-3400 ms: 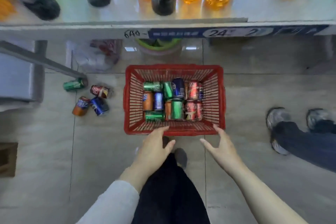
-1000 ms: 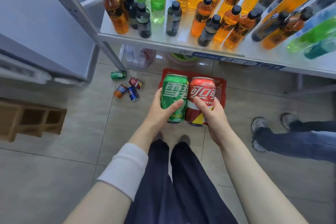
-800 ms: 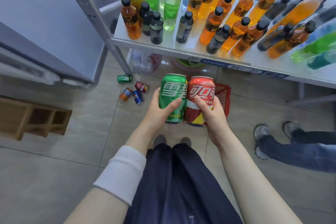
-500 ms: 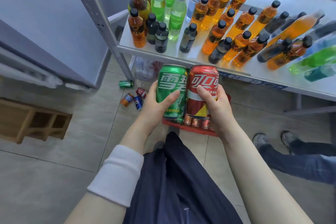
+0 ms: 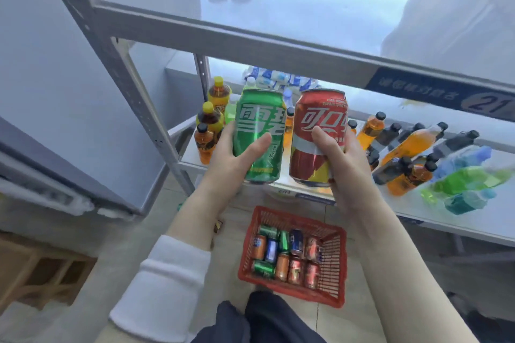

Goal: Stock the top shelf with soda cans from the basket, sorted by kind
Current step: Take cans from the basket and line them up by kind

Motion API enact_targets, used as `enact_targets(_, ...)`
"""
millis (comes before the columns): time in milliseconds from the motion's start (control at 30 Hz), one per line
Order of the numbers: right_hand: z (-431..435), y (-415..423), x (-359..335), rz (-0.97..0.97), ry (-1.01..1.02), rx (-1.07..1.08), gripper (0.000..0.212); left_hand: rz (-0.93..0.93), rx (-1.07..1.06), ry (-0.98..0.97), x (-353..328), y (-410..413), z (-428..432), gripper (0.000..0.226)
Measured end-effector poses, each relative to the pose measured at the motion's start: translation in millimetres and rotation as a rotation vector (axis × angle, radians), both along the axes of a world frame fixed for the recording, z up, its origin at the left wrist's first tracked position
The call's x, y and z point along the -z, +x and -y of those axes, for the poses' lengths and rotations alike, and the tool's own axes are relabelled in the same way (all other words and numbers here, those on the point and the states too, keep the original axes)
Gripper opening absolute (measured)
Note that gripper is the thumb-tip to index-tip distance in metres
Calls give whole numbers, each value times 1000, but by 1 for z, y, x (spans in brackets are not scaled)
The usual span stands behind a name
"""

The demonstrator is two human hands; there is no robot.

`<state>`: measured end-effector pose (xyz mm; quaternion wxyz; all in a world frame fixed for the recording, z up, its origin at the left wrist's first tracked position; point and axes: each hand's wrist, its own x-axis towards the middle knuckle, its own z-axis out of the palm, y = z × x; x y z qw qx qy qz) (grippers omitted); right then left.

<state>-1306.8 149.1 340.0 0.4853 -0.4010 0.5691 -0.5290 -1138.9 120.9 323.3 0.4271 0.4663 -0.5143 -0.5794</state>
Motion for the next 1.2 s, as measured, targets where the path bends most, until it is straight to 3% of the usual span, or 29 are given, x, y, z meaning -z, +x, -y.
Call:
enact_targets(200,30,-22,-54,33,-120,-84,56,-66,36,-135,-50,-18,34,55)
enact_targets(600,130,-45,-114,12,-257,-7,62,-95,59,-309,-121,-36,140,48)
enact_targets(833,196,-54,-135,-42,-264,65,54,0,156,-342,-144,-44,217,53)
enact_targets(1033,247,-62,-142,-119,-287,124,65,76,195,-385,-149,-54,277,54)
enact_targets(1200,287,-76,-139,-163,-259,142,50,151,238,-389,-152,-67,321,54)
